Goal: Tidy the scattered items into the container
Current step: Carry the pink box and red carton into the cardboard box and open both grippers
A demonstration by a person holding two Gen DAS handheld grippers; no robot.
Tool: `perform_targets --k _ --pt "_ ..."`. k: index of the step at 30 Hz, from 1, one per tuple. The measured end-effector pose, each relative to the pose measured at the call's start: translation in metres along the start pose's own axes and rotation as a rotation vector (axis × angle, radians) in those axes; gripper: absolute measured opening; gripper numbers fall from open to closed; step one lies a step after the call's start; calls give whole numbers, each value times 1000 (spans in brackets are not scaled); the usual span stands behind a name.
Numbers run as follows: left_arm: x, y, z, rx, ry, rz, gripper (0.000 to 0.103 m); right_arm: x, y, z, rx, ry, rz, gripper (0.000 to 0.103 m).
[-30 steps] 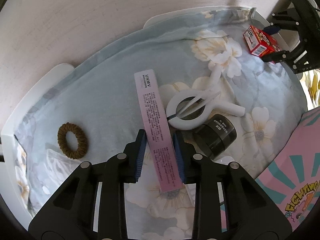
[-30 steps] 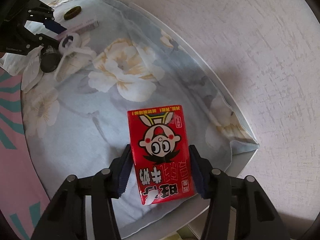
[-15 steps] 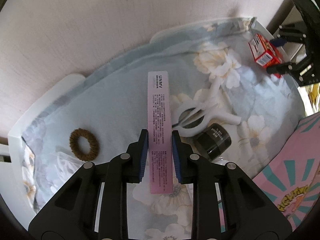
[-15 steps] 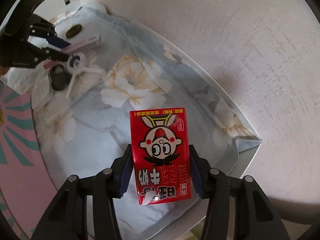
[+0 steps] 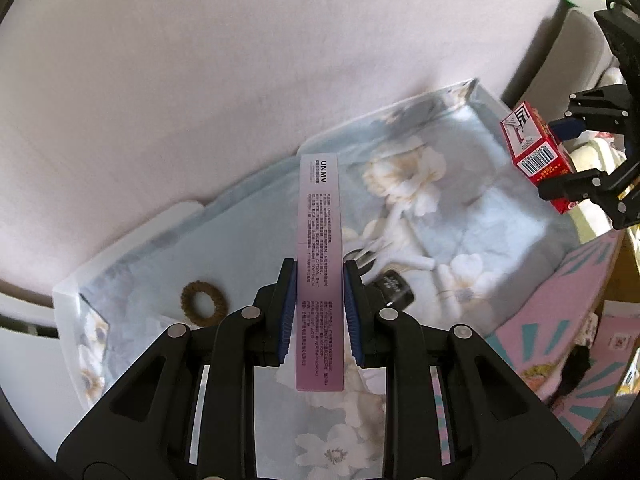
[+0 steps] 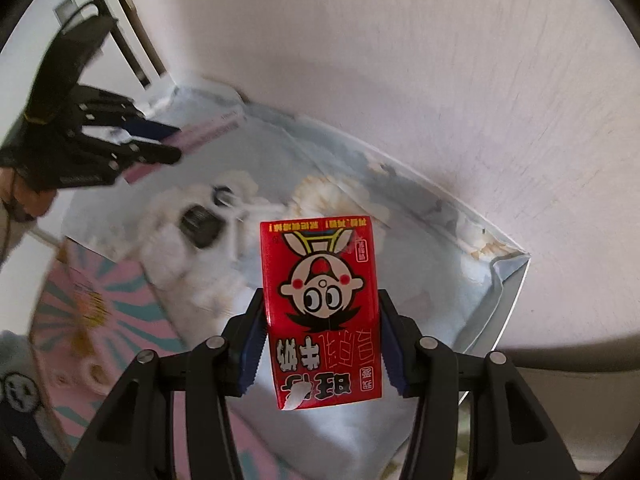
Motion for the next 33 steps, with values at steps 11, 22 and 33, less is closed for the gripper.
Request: perform_targets --k 11,22,33 --pt "-44 -3 107 -160 64 -108 20 47 23 89 -173 59 -115 47" --pt "-115 57 138 -140 238 -235 20 100 108 140 -274 158 -418 47" --pt "-153 120 81 -21 199 -306 20 129 179 74 -135 281 -691 47"
Point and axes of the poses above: each gripper's, at about its wrist camera, not at the fingertips, and z roughly against the way its jaws point, x to its left, y to its underside, the point moved 5 cm from there along -z, roughly the way its jaws point, and after that the axes turned 1 degree about -x, right-handed, at the moved point
